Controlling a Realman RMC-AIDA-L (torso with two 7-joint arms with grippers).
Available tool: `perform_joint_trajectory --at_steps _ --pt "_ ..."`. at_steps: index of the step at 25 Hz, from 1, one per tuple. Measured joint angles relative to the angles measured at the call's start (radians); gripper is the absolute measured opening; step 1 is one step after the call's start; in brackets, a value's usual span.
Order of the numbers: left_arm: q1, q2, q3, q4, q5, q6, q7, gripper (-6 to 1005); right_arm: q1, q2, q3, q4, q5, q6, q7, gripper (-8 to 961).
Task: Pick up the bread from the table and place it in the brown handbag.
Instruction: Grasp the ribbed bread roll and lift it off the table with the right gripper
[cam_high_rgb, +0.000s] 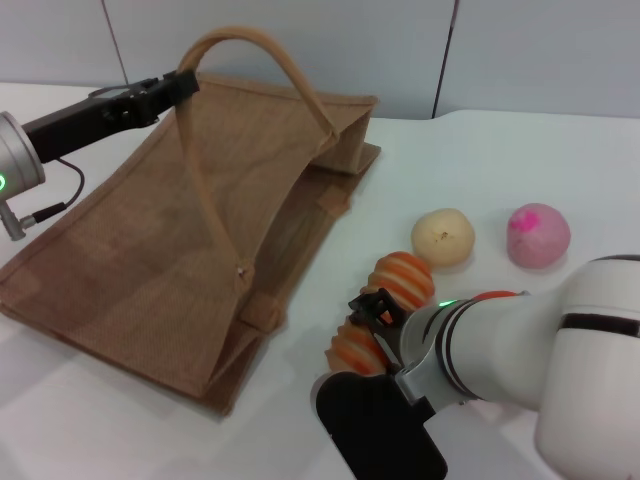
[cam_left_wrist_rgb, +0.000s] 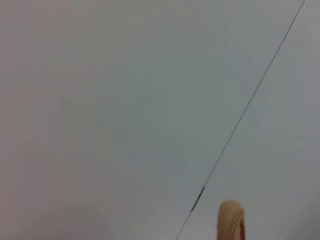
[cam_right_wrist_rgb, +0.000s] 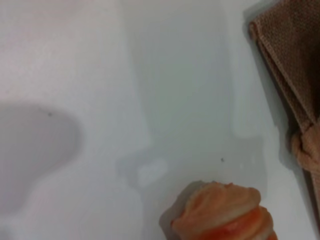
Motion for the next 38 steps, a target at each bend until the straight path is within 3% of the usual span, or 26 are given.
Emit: perform_joint_trajectory --at_steps 30,38 --pt "0.004 0.000 0.001 -0.002 0.000 0.007 -0.009 120 -0.014 -0.005 0.037 -0.024 0.000 0.067 0.044 481" --pt "0.002 0.005 0.001 -0.006 0.000 0.051 -0.014 120 -0.103 -0.013 0.136 -0.136 0.000 0.100 0.025 437"
